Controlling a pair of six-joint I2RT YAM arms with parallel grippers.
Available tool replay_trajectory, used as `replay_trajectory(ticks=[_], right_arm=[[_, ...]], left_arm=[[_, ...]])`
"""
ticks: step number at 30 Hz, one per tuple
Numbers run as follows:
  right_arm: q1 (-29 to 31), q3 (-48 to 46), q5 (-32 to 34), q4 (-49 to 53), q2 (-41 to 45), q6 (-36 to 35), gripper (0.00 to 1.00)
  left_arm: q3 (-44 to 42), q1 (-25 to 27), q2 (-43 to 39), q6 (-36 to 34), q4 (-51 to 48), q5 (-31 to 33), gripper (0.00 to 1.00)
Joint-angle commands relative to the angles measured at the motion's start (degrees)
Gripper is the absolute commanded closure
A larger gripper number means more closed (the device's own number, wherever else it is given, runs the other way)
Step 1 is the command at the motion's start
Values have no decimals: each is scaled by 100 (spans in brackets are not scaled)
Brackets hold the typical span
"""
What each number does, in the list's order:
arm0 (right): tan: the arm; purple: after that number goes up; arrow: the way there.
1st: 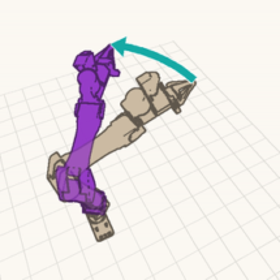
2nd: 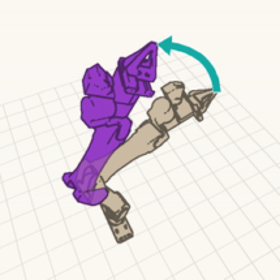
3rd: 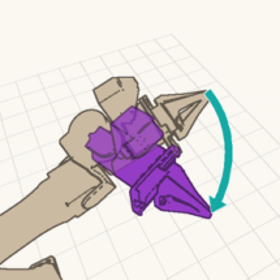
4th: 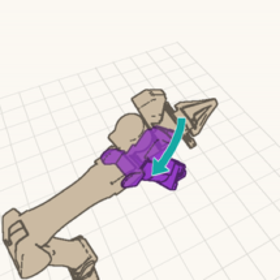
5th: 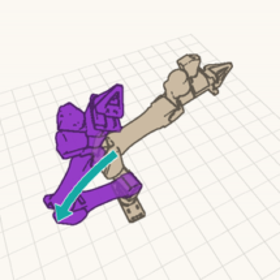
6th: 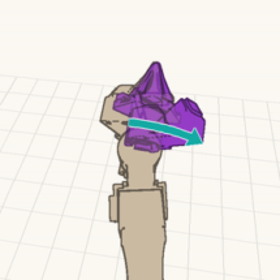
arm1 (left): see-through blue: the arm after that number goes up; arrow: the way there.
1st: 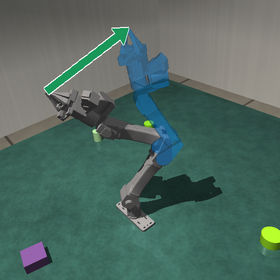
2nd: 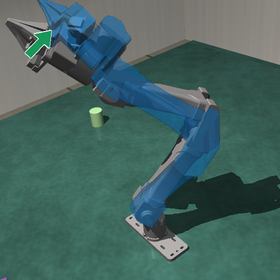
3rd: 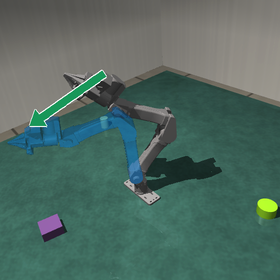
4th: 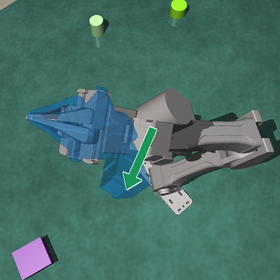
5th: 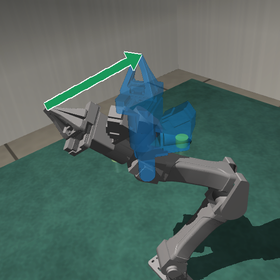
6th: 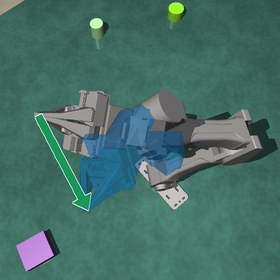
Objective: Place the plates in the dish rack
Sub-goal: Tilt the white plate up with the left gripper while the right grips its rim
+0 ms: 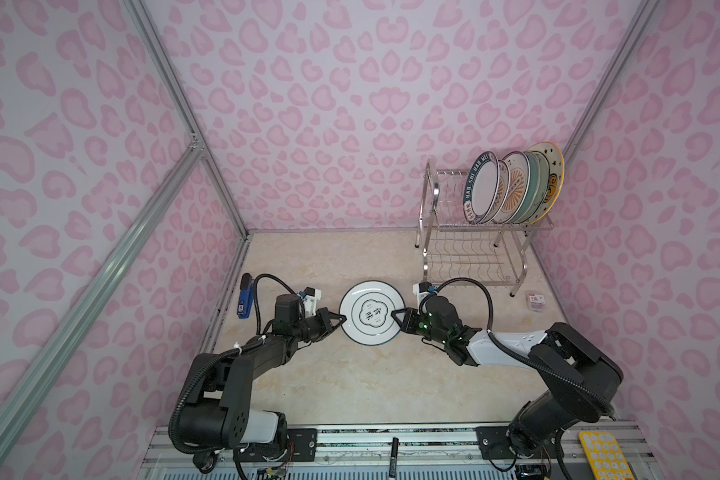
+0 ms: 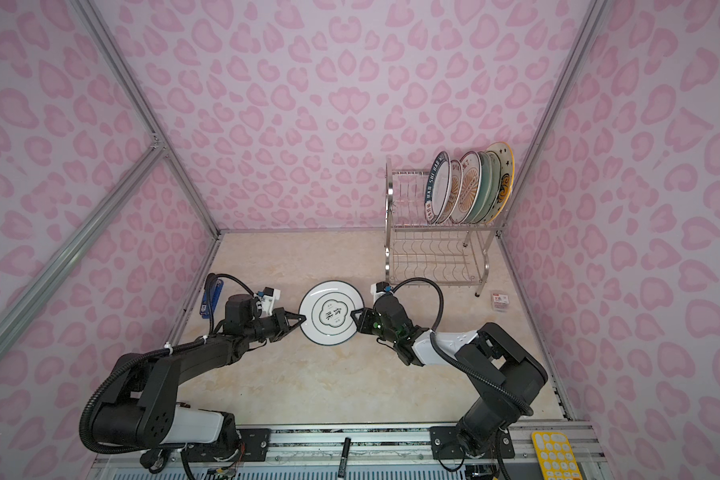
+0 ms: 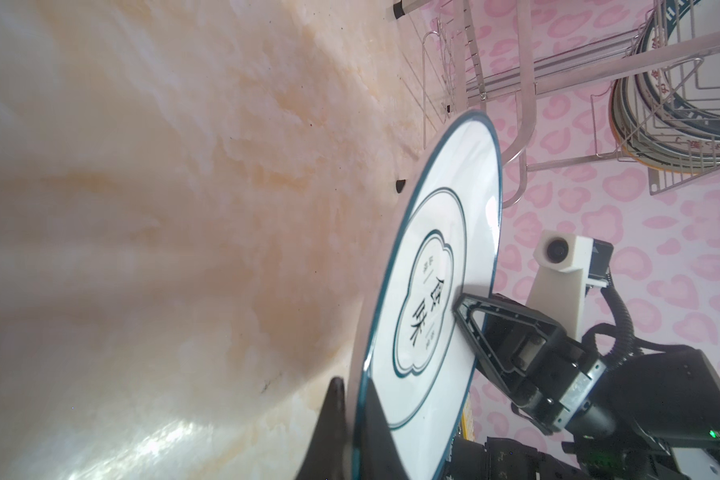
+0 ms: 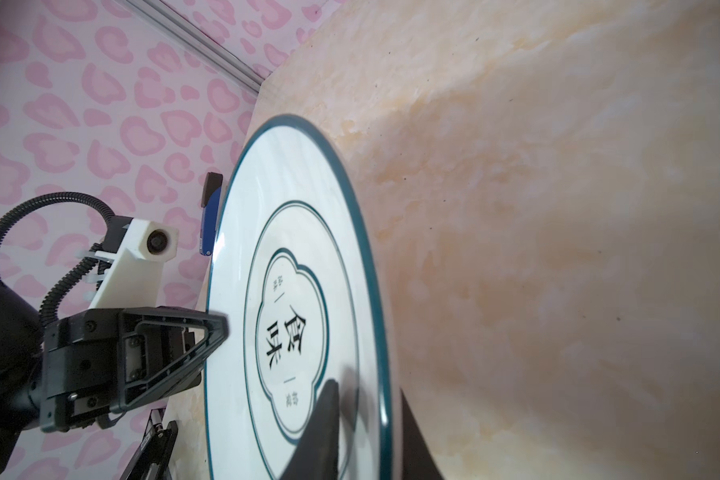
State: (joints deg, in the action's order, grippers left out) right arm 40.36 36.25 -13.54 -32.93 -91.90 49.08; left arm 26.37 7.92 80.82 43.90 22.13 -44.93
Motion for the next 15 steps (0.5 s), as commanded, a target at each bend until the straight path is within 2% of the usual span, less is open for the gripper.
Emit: replay_trajectory(ticks=[1,5,10,12,15], right_arm=[[16,28,-169,-289,-32,41,87],[16,36,-230,-282,-16,14,100],[7,60,-314,-258,-10,-28,100],[3,63,-341,-232,7,-62,100],[-38,74,-443,-166,56,-166,100]], left_arm=[[26,-1,-106,-164,-65,-85,97],[91,-1,-225,-334,-426,41,97],[203,5,-416,-543,-864,194,96],[252,4,-485,-605,-1009,228,88],[342,-1,-557,-729,-1301,256,67]])
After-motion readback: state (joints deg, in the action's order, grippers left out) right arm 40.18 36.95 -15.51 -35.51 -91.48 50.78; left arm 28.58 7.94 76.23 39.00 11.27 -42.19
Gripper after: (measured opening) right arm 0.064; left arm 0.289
